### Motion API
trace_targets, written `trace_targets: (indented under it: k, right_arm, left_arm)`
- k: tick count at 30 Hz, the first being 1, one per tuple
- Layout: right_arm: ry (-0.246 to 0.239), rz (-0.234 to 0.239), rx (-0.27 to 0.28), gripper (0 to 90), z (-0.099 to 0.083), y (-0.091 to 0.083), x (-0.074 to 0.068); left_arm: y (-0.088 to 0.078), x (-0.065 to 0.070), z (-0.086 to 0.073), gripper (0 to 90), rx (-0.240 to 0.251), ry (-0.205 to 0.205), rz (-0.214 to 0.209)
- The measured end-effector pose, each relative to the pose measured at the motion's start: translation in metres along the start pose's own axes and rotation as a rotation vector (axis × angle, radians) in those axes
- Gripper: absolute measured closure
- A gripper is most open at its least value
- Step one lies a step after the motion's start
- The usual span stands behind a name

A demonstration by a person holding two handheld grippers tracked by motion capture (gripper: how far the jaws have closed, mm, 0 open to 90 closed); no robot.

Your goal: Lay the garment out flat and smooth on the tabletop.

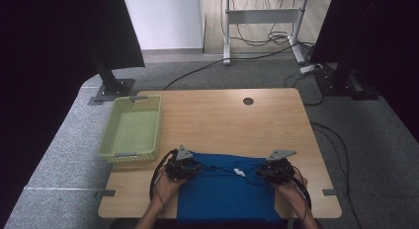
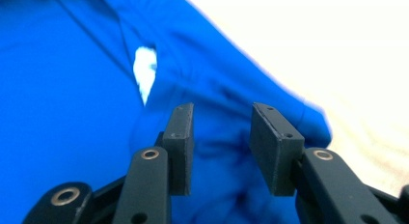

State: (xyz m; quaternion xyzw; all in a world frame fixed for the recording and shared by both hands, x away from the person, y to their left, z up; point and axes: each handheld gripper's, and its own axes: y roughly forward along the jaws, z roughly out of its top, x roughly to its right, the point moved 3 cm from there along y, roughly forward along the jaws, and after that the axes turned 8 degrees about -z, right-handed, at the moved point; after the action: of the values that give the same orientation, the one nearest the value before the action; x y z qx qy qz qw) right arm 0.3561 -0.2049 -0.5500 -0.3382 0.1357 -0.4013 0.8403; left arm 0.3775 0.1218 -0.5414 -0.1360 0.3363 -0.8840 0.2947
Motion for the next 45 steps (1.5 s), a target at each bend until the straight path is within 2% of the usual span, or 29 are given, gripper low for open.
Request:
trace_targets:
  k: [1,2,3,6,7,10,11,12,14,17,18,20,23,24,25,26,27,28,29,30,31,36,37,40,41,42,43,44,45]
  right_arm:
    - [-0.004,-0.001,0.012,60.3,0.005,0.001,-0.001]
    - [-0.004,-0.001,0.012,59.8,0.005,0.001,-0.001]
    - [-0.026,0.021,0.039,56.1,0.017,0.009,-0.008]
    - [-0.041,0.033,0.042,54.0,0.019,0.013,-0.012]
    - [-0.082,0.064,0.022,54.3,0.025,0.030,-0.022]
    - [-0.091,0.063,0.010,57.9,0.026,0.035,-0.023]
    - [-0.091,0.063,0.010,57.9,0.026,0.035,-0.023]
    - [-0.099,0.057,-0.038,72.7,0.025,0.045,-0.022]
    - [-0.088,0.055,-0.047,79.2,0.025,0.047,-0.020]
    - [-0.074,0.039,-0.038,80.4,0.028,0.046,-0.017]
    - [-0.074,0.039,-0.038,80.8,0.028,0.046,-0.017]
    - [-0.055,-0.017,0.025,81.1,0.042,0.042,-0.009]
    - [-0.051,-0.032,0.039,81.1,0.047,0.041,-0.007]
    - [-0.051,-0.032,0.039,81.1,0.047,0.041,-0.007]
    - [-0.051,-0.032,0.039,81.1,0.047,0.041,-0.007]
    - [-0.037,-0.069,0.091,81.1,0.058,0.040,0.000]
    - [-0.037,-0.069,0.091,80.7,0.058,0.040,0.000]
    - [-0.037,-0.069,0.091,80.7,0.058,0.040,0.000]
    - [-0.020,-0.102,0.108,75.1,0.063,0.042,0.007]
    - [0.009,-0.097,0.117,66.6,0.061,0.042,0.011]
    - [0.009,-0.097,0.117,66.6,0.061,0.042,0.011]
    - [0.024,-0.087,0.120,59.8,0.054,0.031,0.015]
    - [0.039,-0.084,0.117,53.6,0.047,0.023,0.016]
    - [0.043,-0.076,0.109,51.6,0.044,0.022,0.016]
    - [0.043,-0.076,0.109,51.6,0.044,0.022,0.016]
    - [0.043,-0.076,0.109,51.6,0.044,0.022,0.016]
    - [0.022,-0.065,0.073,51.6,0.033,0.024,0.009]
    - [0.022,-0.065,0.073,45.7,0.033,0.024,0.009]
    - [-0.005,-0.056,0.025,45.2,0.022,0.032,0.004]
  left_arm:
    - [0.000,0.000,0.000,49.2,0.000,0.000,0.000]
    - [0.009,0.004,0.009,49.2,0.003,0.044,-0.012]
    - [0.013,0.006,0.011,47.7,0.000,0.053,-0.023]
    - [0.013,0.006,0.011,47.4,0.000,0.053,-0.023]
    - [0.035,0.009,0.011,52.3,-0.056,0.065,-0.054]
    - [0.035,0.009,0.011,56.0,-0.056,0.065,-0.054]
    - [0.040,0.006,0.010,56.0,-0.059,0.041,-0.055]
    - [0.040,0.005,0.012,71.3,-0.046,0.023,-0.061]
    - [0.039,0.003,0.014,77.4,-0.036,0.020,-0.055]
    - [0.038,0.001,0.016,80.3,-0.030,0.020,-0.052]
    - [0.036,-0.004,0.027,80.3,0.010,0.019,-0.029]
    - [0.034,-0.009,0.035,80.7,0.044,0.016,-0.007]
    - [0.034,-0.009,0.035,80.7,0.044,0.016,-0.007]
    - [0.034,-0.017,0.044,80.7,0.089,0.011,0.032]
    - [0.034,-0.017,0.044,78.6,0.089,0.011,0.032]
    - [0.034,-0.017,0.044,78.6,0.089,0.011,0.032]
    - [0.041,-0.029,0.047,78.6,0.091,-0.010,0.068]
    - [0.041,-0.029,0.047,69.6,0.091,-0.010,0.068]
    - [0.042,-0.037,0.045,69.6,0.080,-0.043,0.088]
    - [0.040,-0.038,0.044,61.0,0.082,-0.051,0.086]
    - [0.040,-0.038,0.044,58.5,0.082,-0.051,0.086]
    - [0.030,-0.034,0.041,55.4,0.096,-0.052,0.080]
    - [0.022,-0.020,0.035,52.1,0.091,-0.029,0.051]
    - [0.022,-0.020,0.035,51.4,0.091,-0.029,0.051]
    - [0.023,-0.009,0.026,51.4,0.053,0.003,0.035]
    - [0.023,-0.009,0.026,49.9,0.053,0.003,0.035]
    - [0.023,-0.009,0.026,49.9,0.053,0.003,0.035]
    - [0.028,-0.004,0.016,49.9,0.009,0.018,0.038]
    - [0.030,-0.004,0.011,48.4,-0.010,0.029,0.059]
